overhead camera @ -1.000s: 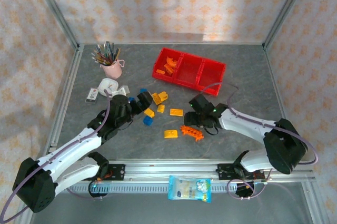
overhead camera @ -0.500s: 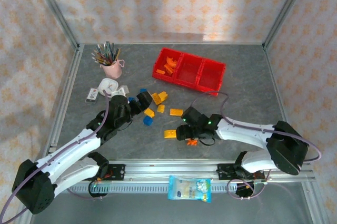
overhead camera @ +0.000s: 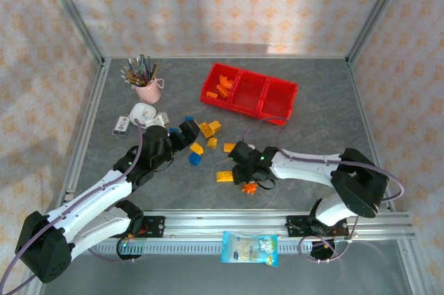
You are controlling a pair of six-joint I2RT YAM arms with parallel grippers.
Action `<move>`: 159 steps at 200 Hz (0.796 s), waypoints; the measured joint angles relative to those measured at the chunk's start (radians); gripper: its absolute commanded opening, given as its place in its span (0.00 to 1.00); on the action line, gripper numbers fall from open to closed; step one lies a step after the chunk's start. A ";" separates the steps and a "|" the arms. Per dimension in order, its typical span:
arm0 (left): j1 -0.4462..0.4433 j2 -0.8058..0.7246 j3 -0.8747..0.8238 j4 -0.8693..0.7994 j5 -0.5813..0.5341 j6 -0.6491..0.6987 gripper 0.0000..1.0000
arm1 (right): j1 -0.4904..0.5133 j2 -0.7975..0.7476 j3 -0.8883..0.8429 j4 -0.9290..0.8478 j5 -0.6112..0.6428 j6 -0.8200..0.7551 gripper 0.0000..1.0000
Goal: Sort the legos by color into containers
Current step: Pick up the lego from the bottom-center of the table.
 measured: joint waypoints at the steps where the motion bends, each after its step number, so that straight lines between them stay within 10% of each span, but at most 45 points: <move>1: 0.000 0.000 0.000 0.000 0.000 0.000 0.99 | 0.000 0.002 0.000 0.000 0.000 -0.001 0.52; 159: 0.000 0.061 0.033 -0.006 0.000 0.027 0.99 | -0.024 0.008 0.104 -0.045 0.066 -0.015 0.24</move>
